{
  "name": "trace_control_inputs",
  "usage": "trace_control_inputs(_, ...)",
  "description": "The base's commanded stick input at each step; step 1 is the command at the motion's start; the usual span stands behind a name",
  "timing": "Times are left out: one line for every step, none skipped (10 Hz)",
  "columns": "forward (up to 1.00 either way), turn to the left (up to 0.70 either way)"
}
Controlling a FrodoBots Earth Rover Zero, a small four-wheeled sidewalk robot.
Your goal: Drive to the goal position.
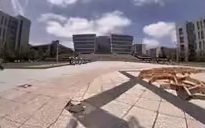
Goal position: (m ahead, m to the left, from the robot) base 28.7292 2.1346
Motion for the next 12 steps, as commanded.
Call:
trace_control_inputs(0.70, 0.00)
trace_control_inputs(0.70, 0.00)
trace_control_inputs(0.70, 0.00)
trace_control_inputs(0.70, 0.00)
trace_control_inputs(0.70, 0.00)
trace_control_inputs(0.70, 0.00)
trace_control_inputs(0.70, 0.00)
trace_control_inputs(0.70, 0.00)
trace_control_inputs(0.70, 0.00)
trace_control_inputs(0.70, 0.00)
trace_control_inputs(0.70, 0.00)
trace_control_inputs(0.70, 0.00)
